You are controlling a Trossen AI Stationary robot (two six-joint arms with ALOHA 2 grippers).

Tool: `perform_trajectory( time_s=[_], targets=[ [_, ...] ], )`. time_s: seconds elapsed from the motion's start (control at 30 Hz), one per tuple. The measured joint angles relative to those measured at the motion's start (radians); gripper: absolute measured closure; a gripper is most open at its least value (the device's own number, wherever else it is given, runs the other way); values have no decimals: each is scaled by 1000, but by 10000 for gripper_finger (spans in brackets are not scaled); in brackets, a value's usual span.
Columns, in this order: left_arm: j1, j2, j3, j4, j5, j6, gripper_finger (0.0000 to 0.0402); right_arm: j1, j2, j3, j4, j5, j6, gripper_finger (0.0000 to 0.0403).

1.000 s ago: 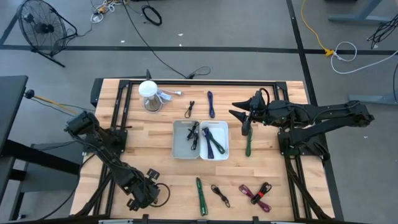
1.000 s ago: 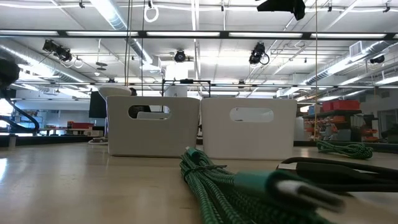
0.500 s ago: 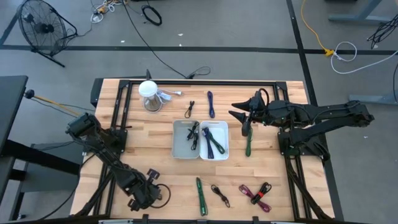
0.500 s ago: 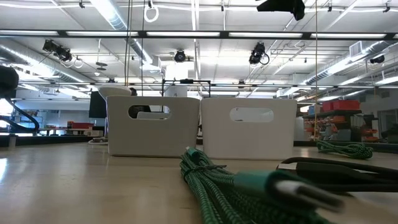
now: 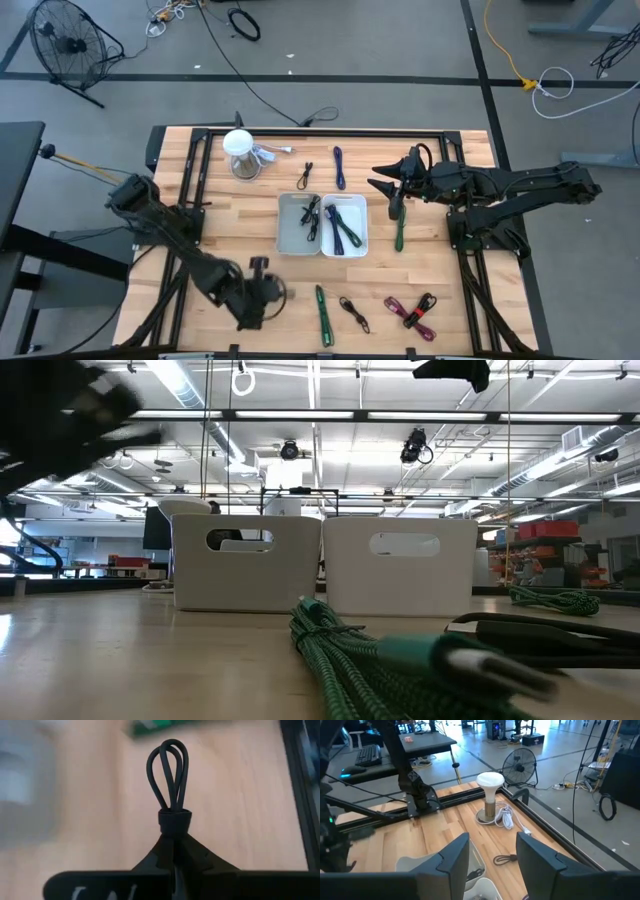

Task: Pick & Place USB Port
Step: Put the black charger cable into the gray bin

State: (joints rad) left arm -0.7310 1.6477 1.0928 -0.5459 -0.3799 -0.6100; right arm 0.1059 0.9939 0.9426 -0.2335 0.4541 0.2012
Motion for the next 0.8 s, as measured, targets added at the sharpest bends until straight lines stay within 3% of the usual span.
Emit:
perform_trajectory(
  time_s=[0.13,0.43,0.8],
  targets=[
    [50,-55,25,-39,-155,-8,391,0,0,-20,2,0,0,238],
    [158,-162,29,-46,-396,-41,391,0,0,-36,-13,-25,-48,238],
    [346,-156,28,-39,-457,-103,391,1,0,-36,-8,-25,-171,238]
  ],
)
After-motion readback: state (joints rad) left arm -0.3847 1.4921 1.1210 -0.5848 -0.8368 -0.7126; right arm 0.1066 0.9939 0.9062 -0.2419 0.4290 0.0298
